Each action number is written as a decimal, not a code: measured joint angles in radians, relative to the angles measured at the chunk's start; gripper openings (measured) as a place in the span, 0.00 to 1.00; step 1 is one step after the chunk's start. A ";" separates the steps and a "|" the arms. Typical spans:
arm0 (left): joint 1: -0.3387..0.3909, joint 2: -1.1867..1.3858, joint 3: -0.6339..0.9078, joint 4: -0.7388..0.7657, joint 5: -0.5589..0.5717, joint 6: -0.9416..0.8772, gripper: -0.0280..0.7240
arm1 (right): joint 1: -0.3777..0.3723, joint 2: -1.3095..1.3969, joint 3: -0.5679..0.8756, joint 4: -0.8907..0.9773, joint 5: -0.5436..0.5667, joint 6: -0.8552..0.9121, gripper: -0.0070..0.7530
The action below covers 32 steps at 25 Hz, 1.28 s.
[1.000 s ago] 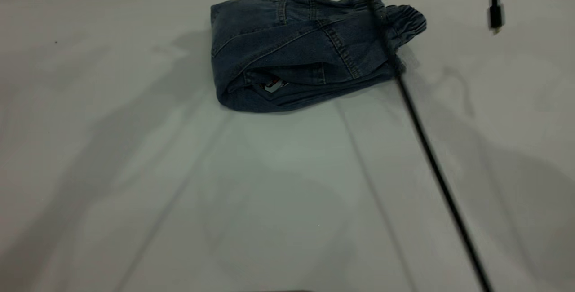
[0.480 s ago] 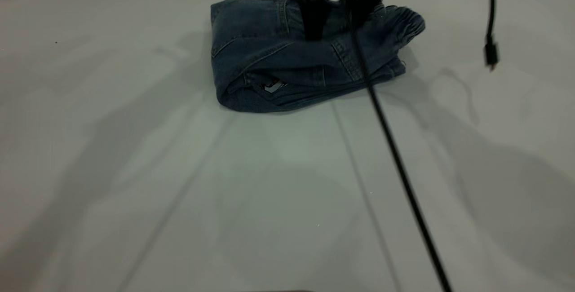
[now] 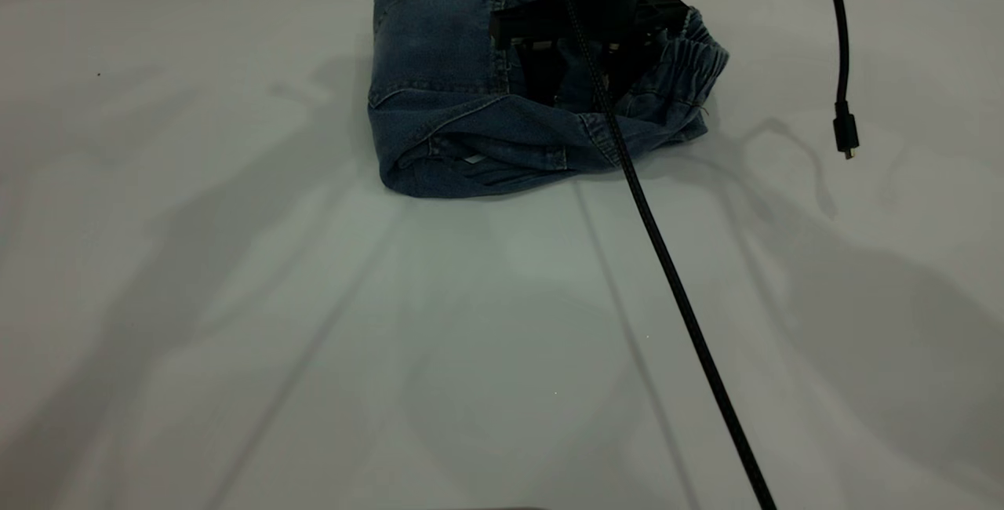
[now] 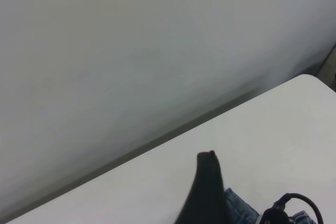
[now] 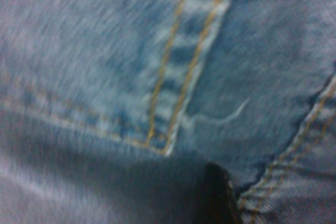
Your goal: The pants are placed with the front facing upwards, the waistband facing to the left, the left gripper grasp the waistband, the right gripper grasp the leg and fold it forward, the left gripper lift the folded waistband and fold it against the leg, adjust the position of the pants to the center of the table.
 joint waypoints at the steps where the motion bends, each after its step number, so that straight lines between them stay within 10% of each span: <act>1: 0.000 0.000 0.000 0.000 0.000 0.000 0.75 | 0.000 0.001 0.000 -0.008 -0.003 0.044 0.57; 12: 0.000 0.000 0.000 0.000 0.000 0.000 0.75 | -0.024 0.001 0.000 -0.059 -0.003 0.445 0.56; 32: 0.000 -0.116 0.000 0.116 0.163 -0.018 0.75 | -0.044 -0.455 -0.005 -0.109 0.032 0.153 0.56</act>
